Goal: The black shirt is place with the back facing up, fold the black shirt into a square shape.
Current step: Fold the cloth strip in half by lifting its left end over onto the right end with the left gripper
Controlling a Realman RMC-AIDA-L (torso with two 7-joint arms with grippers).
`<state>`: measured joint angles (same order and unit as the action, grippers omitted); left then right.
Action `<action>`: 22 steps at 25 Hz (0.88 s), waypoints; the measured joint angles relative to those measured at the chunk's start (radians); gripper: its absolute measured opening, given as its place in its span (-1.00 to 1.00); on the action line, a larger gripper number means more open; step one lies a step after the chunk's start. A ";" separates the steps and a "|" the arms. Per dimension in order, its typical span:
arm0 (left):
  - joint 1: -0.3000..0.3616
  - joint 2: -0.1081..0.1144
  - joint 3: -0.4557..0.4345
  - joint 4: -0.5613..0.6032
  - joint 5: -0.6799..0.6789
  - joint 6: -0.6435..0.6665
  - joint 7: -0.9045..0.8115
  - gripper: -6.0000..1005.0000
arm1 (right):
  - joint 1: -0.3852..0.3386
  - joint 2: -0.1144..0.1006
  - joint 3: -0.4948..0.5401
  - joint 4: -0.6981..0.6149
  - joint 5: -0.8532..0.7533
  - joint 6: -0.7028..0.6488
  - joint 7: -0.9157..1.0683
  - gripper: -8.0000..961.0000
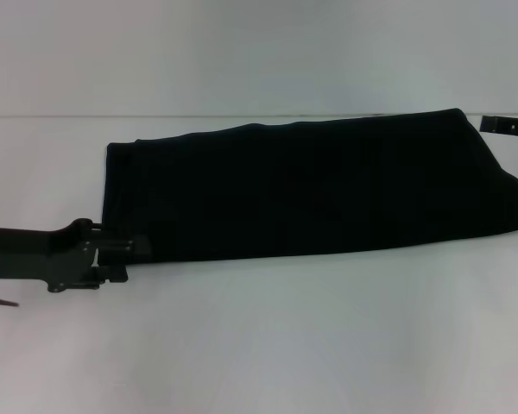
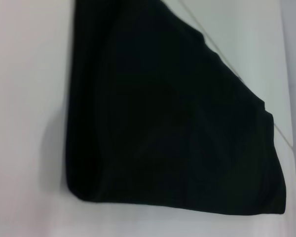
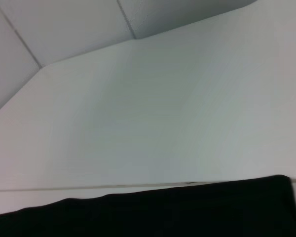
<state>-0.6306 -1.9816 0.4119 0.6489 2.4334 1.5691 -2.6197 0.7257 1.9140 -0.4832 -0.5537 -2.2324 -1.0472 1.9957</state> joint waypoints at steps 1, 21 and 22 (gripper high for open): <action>0.000 0.000 0.001 -0.011 0.000 -0.008 -0.024 0.33 | 0.004 0.001 -0.006 0.000 -0.001 0.000 -0.002 0.59; -0.012 0.006 0.000 -0.135 0.001 -0.172 -0.289 0.32 | 0.036 0.013 -0.058 -0.003 0.006 0.010 -0.012 0.59; -0.010 0.005 -0.006 -0.136 -0.001 -0.183 -0.298 0.32 | 0.036 0.015 -0.058 -0.003 0.006 0.015 -0.013 0.59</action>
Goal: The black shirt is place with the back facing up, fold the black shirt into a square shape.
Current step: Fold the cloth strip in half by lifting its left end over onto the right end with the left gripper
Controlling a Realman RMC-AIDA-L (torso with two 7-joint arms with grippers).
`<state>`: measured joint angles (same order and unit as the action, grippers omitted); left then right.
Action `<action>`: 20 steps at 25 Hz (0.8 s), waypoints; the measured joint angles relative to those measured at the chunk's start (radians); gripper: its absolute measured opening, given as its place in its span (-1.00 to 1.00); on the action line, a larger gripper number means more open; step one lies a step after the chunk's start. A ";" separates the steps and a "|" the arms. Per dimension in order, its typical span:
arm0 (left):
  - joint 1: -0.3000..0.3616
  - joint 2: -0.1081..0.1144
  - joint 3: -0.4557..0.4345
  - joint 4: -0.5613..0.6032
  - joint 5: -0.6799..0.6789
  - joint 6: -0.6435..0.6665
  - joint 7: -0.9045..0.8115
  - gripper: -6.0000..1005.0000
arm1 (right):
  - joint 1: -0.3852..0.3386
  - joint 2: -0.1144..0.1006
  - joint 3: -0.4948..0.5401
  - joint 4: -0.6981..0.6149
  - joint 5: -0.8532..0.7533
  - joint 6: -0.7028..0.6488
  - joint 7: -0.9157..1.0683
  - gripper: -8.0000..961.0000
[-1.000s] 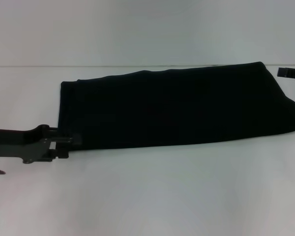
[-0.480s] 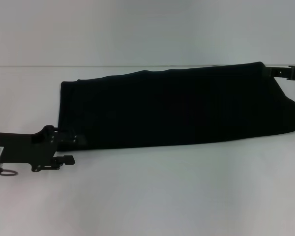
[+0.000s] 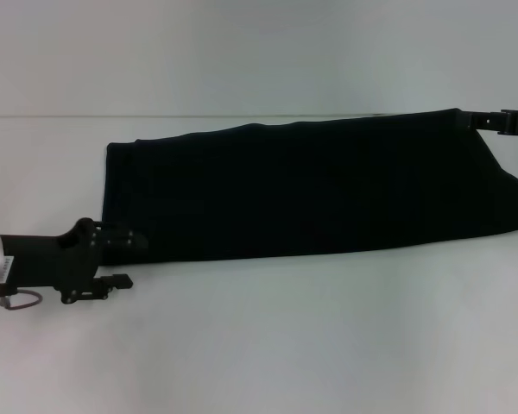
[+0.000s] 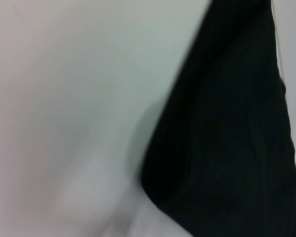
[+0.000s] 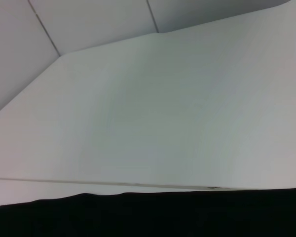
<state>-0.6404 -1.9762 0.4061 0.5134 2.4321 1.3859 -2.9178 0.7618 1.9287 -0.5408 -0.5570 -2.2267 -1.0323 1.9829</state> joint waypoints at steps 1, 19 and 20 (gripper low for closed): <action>0.002 0.000 -0.006 0.000 -0.001 -0.009 -0.007 0.32 | 0.000 0.003 0.000 0.000 0.000 0.006 0.000 0.59; 0.006 -0.006 -0.077 -0.035 -0.005 -0.073 -0.058 0.32 | 0.011 0.010 0.007 0.000 0.001 0.024 -0.001 0.59; 0.006 -0.006 -0.078 -0.036 -0.005 -0.077 -0.059 0.32 | 0.012 0.011 0.007 0.000 0.001 0.025 -0.001 0.59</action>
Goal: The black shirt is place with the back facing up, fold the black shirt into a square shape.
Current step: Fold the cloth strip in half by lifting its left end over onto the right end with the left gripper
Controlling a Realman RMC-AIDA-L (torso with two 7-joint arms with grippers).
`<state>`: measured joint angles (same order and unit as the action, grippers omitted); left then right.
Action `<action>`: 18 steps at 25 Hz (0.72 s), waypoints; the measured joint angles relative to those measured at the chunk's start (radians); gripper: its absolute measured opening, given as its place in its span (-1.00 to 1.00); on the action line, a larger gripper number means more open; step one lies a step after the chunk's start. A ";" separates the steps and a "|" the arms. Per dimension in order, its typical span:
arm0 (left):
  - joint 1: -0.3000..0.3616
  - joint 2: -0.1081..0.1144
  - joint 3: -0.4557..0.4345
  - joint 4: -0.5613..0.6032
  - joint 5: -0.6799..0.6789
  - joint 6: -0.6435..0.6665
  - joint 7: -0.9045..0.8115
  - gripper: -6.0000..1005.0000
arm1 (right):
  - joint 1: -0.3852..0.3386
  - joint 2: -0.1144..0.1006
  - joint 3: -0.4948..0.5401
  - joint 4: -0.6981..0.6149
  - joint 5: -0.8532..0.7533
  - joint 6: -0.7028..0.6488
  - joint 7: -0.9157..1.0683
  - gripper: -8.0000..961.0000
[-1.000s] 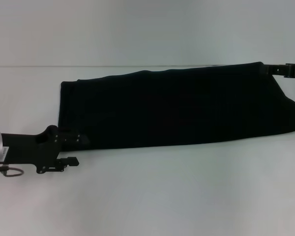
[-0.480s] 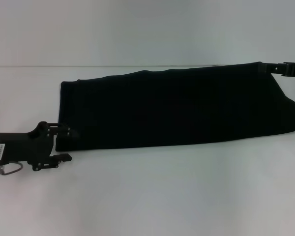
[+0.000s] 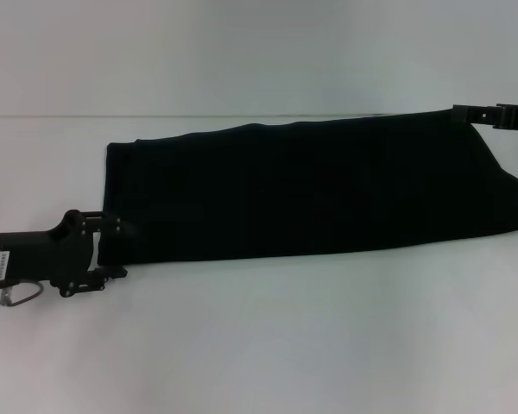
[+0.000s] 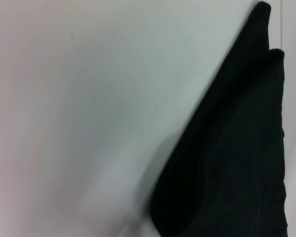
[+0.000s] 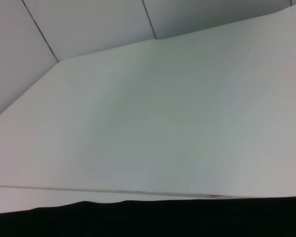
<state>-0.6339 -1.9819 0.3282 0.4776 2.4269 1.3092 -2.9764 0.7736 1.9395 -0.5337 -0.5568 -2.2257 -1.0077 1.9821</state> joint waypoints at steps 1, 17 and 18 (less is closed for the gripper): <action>0.000 0.000 0.000 0.000 0.000 -0.003 0.000 0.32 | 0.000 0.000 0.000 0.000 0.000 0.000 0.000 0.59; 0.010 -0.009 0.000 -0.016 0.000 -0.051 0.013 0.33 | 0.001 0.001 0.000 0.000 0.003 0.003 0.000 0.59; 0.011 -0.009 0.000 -0.016 0.000 -0.053 0.014 0.33 | 0.001 0.001 0.000 0.000 0.003 0.003 0.001 0.59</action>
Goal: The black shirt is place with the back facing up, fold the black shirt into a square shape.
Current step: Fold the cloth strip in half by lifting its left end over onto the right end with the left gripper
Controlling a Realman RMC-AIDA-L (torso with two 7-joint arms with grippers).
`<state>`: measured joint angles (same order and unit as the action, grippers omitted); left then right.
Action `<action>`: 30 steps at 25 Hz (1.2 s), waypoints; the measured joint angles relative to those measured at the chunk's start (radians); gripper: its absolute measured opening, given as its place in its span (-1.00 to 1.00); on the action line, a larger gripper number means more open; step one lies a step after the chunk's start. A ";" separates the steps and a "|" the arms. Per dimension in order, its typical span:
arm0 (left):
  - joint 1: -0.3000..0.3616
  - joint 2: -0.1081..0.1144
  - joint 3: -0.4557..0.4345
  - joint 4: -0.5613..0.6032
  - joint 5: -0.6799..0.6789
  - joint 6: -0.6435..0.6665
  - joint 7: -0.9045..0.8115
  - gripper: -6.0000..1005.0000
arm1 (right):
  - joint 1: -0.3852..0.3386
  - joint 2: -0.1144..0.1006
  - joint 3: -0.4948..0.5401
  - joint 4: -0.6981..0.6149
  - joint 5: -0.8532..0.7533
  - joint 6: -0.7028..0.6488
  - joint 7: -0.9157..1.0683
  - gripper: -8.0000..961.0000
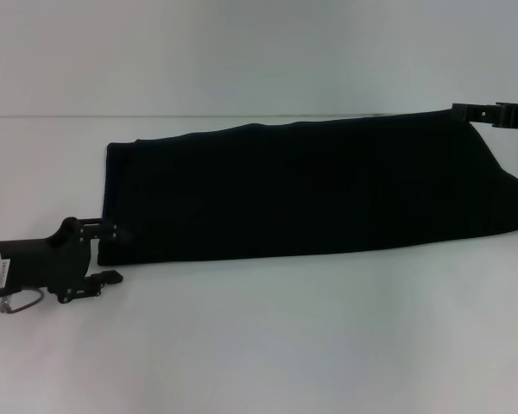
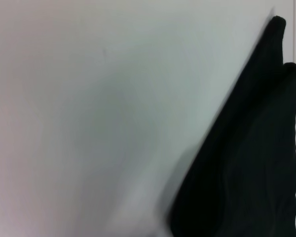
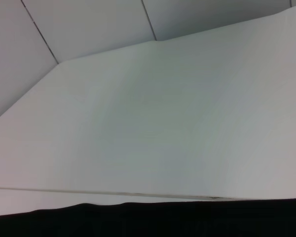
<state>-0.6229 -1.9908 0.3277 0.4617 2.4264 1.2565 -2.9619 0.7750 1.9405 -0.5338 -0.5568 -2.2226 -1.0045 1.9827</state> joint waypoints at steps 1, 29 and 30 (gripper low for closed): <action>0.002 0.000 -0.001 0.000 0.000 -0.003 0.002 0.33 | 0.000 0.000 0.000 0.000 0.000 0.000 0.000 0.59; -0.003 0.000 -0.004 0.000 -0.019 -0.047 0.030 0.32 | 0.000 0.000 0.000 0.000 0.000 0.000 0.002 0.59; -0.003 0.000 -0.004 0.000 -0.019 -0.049 0.030 0.32 | 0.000 0.000 0.000 -0.001 0.000 0.000 0.002 0.59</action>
<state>-0.6258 -1.9905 0.3237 0.4617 2.4069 1.2078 -2.9315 0.7746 1.9405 -0.5338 -0.5577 -2.2227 -1.0049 1.9850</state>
